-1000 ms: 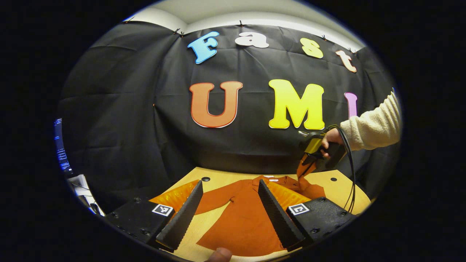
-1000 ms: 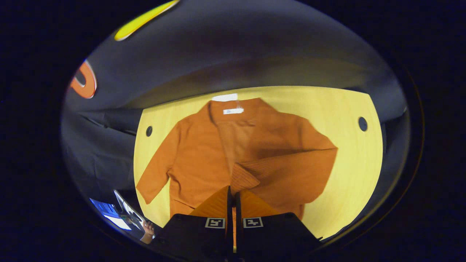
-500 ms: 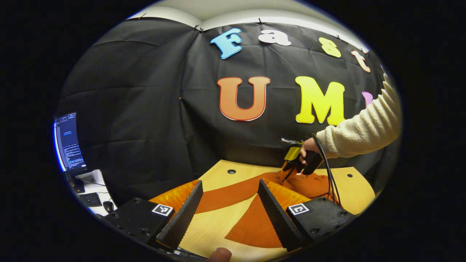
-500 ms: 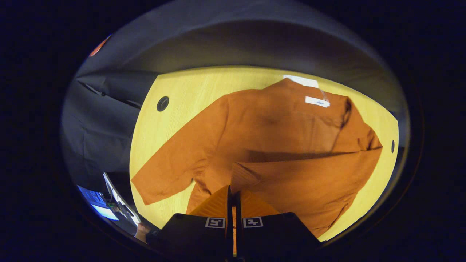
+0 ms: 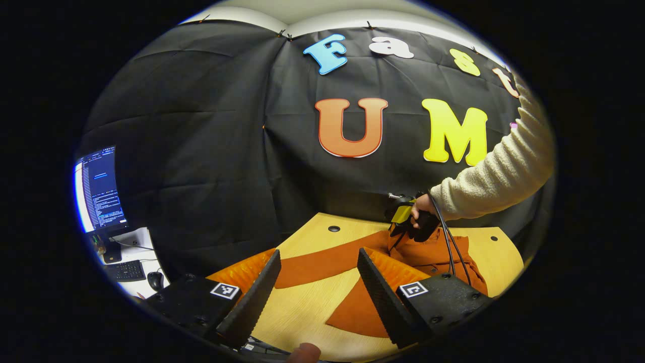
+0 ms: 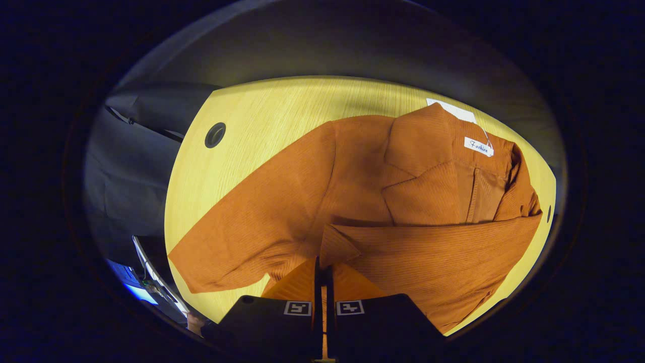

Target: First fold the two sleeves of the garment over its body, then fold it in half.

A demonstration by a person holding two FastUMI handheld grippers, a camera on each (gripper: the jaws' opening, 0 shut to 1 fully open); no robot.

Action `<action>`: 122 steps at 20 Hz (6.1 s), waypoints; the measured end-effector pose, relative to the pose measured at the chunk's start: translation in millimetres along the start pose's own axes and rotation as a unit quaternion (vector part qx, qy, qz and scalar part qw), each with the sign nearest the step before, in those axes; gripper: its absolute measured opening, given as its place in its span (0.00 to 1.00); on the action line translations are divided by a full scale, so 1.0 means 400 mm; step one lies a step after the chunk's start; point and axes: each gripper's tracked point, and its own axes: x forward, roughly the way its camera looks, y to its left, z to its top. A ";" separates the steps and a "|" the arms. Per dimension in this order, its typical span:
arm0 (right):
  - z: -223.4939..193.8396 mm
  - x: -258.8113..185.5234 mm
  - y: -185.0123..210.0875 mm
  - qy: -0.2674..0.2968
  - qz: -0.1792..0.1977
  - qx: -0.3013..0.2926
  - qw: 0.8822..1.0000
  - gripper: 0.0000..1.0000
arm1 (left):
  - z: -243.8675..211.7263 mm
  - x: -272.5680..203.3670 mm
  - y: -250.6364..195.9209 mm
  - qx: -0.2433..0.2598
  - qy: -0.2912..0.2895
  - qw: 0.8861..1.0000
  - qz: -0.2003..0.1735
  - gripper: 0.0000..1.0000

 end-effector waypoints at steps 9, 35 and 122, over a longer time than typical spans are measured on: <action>0.037 0.046 0.019 -0.026 -0.002 0.021 0.999 0.05 | -0.024 0.026 0.019 -0.008 0.016 1.000 0.004 0.99; -0.284 -0.540 -0.239 -0.219 0.063 0.011 0.974 0.96 | -0.044 0.319 0.145 -0.018 0.054 0.995 0.080 0.99; -0.846 -0.836 -0.806 -0.398 -0.070 0.159 0.901 0.97 | -0.136 0.727 -0.909 0.110 0.313 0.919 -0.214 0.04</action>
